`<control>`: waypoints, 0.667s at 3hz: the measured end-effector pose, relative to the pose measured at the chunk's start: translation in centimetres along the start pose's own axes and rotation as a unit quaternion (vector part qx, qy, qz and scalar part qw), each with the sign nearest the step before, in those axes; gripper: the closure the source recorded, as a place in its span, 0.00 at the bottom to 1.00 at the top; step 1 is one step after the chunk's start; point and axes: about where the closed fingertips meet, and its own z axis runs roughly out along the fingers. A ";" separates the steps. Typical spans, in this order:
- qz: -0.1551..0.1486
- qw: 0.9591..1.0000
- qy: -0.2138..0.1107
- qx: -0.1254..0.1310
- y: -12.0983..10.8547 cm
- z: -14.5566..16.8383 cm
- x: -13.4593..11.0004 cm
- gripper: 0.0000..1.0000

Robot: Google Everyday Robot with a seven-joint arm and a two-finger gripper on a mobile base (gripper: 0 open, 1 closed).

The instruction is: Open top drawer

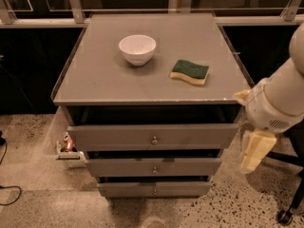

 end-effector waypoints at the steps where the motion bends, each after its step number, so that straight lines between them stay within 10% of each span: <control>1: -0.029 0.999 -0.034 0.005 0.3 5.5 1.3 0.00; 2: -0.044 0.998 -0.045 -0.009 -0.7 11.1 2.6 0.00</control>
Offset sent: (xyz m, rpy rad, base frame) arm 0.0558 -0.0171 -0.1663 0.0712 -0.0026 0.1454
